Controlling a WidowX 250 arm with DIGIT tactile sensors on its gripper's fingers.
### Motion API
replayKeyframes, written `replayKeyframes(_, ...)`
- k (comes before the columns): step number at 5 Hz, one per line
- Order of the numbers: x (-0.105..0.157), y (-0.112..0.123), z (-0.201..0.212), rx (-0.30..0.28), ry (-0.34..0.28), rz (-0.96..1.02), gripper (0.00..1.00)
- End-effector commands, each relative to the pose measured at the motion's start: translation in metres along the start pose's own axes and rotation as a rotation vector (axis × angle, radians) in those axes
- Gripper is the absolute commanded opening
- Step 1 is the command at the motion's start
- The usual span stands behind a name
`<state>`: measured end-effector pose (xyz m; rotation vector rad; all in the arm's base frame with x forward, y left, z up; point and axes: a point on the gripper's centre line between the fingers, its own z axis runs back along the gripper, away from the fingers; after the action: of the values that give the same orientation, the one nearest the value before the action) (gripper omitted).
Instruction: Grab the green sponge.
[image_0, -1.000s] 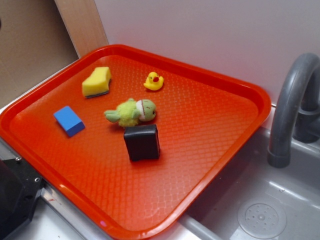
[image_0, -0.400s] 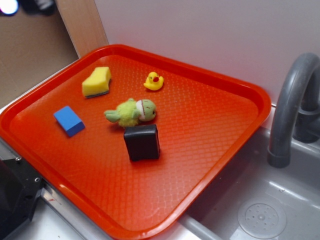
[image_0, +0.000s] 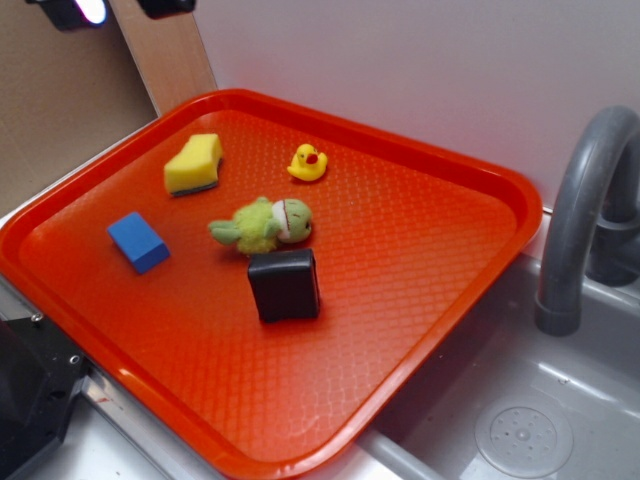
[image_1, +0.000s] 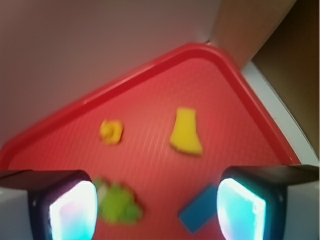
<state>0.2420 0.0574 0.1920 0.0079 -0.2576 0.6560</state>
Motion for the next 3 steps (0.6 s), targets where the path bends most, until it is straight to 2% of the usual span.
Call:
replayKeyframes(1,0.025,0.037,-0.035,0.067,-0.069,0.087,1.00)
replayKeyframes(2,0.024,0.042,-0.059,0.079,-0.054,0.047,1.00)
replayKeyframes(3,0.029,0.035,-0.083,0.084,-0.087,0.030,1.00)
